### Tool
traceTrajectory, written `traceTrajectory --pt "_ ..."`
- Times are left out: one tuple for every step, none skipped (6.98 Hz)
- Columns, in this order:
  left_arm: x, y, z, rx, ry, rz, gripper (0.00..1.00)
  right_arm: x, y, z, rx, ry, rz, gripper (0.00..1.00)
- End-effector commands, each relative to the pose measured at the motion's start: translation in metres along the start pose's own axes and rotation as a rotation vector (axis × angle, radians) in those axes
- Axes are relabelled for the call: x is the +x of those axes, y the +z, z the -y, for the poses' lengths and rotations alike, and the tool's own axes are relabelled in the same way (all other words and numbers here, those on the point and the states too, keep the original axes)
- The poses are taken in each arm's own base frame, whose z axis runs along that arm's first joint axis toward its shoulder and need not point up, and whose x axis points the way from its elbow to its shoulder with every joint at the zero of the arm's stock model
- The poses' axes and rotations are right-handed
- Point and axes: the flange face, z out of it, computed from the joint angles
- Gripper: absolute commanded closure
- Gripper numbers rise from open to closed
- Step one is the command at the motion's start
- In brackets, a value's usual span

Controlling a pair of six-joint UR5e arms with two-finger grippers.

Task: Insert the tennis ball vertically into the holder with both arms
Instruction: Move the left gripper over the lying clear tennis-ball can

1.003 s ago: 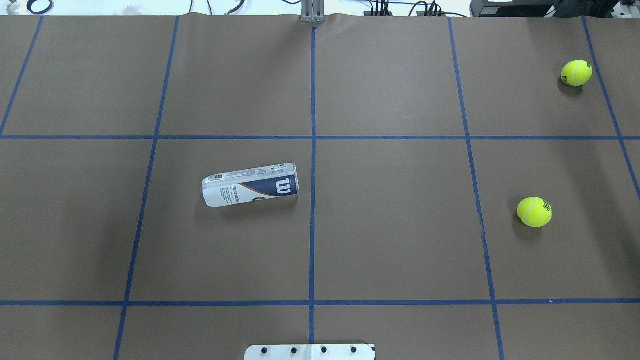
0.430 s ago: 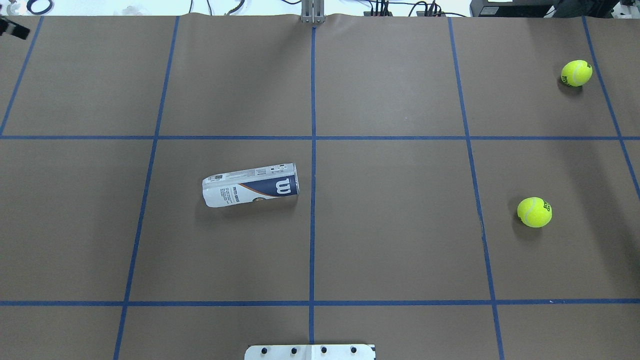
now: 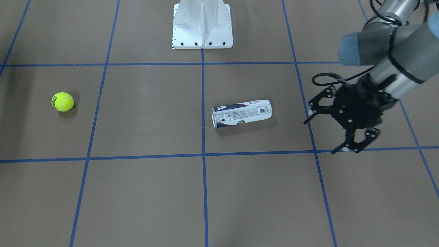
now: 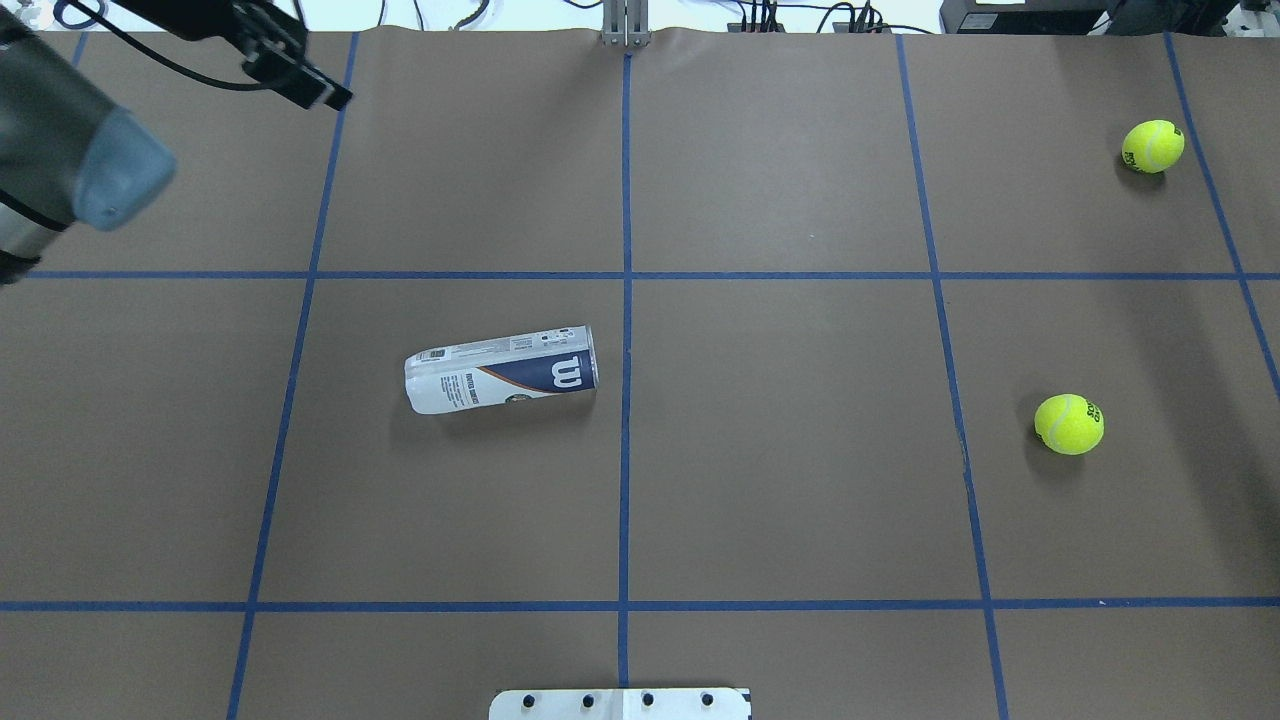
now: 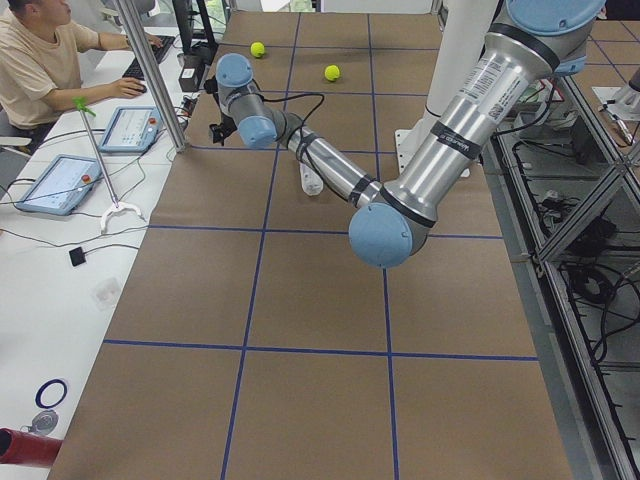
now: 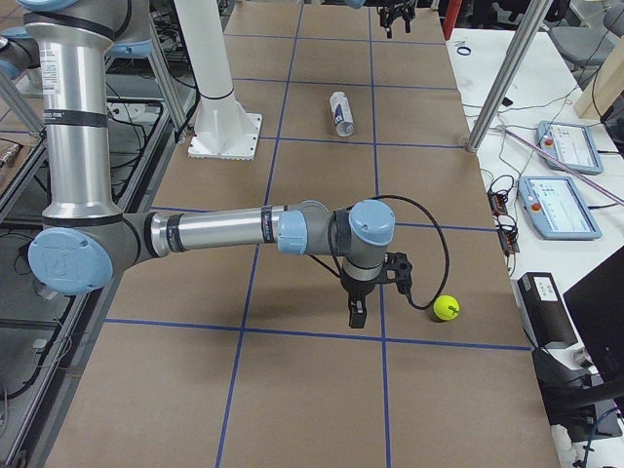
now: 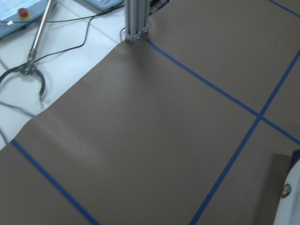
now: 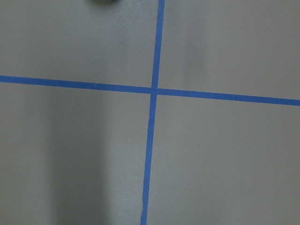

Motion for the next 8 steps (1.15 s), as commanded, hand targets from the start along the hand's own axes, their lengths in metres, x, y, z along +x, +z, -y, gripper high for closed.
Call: traceTrajectory --pt "0.079 0.057 0.027 -0.023 0.115 -0.080 0.00 0.001 0.001 0.000 0.000 0.000 -0.001 0.00" --pt "0.094 0.064 0.029 -0.070 0.188 -0.101 0.01 0.000 -0.001 0.001 0.002 -0.002 -0.001 0.00" --pt "0.116 0.070 0.041 -0.146 0.240 -0.129 0.00 0.000 0.000 0.000 0.000 0.000 -0.001 0.00" --pt "0.145 0.085 0.055 -0.215 0.287 -0.156 0.01 0.001 0.001 0.000 -0.002 0.001 -0.001 0.00" --pt "0.170 0.107 0.054 -0.247 0.347 -0.120 0.01 0.001 0.001 0.000 -0.002 0.001 -0.001 0.00" --pt "0.197 0.136 0.045 -0.284 0.445 -0.066 0.01 0.001 0.001 0.000 -0.002 0.003 -0.001 0.00" --pt "0.225 0.158 0.039 -0.368 0.495 -0.056 0.01 0.001 0.001 0.000 -0.002 0.001 -0.001 0.00" --pt "0.242 0.166 0.039 -0.402 0.520 -0.056 0.01 0.001 0.001 0.000 -0.002 0.001 -0.001 0.00"
